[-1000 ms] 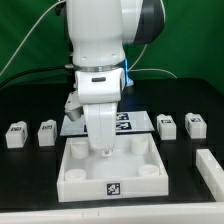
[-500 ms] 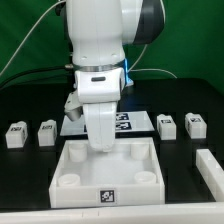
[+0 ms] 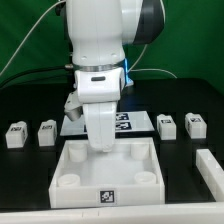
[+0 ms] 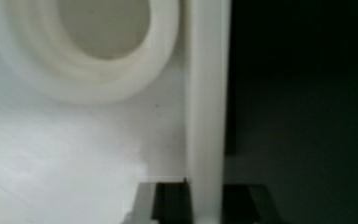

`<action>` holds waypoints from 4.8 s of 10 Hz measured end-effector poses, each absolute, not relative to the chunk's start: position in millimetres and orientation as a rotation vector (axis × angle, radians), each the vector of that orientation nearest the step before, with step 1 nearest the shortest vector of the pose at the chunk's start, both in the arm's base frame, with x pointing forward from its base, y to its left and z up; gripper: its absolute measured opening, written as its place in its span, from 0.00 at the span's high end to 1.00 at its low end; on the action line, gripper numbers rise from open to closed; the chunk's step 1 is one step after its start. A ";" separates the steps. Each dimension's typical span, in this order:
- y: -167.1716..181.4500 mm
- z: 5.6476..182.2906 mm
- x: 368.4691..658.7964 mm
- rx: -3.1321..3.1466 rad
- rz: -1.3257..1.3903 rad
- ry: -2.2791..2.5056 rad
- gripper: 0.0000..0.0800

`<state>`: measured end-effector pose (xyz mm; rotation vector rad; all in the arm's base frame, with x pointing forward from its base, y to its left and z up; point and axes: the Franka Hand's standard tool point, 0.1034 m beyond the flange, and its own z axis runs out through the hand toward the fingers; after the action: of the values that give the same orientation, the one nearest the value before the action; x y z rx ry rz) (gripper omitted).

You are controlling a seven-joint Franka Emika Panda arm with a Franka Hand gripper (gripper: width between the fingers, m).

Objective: Assemble one leg

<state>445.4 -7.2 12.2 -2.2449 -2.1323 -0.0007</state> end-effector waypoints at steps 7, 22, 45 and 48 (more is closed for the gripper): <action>54.4 11.1 489.2 -2.180 -0.109 -2.188 0.92; 57.1 10.7 489.7 -2.193 -0.095 -2.159 0.19; 179.4 54.2 410.5 -2.960 0.840 -0.158 0.19; 182.5 50.9 404.6 -2.817 1.269 -0.177 0.19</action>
Offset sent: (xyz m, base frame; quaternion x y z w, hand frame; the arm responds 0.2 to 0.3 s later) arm 0.0317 0.0465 -0.0032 -0.0284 0.0183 -0.0200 0.9992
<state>404.6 182.5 50.9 -2.8167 -0.1770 1.2690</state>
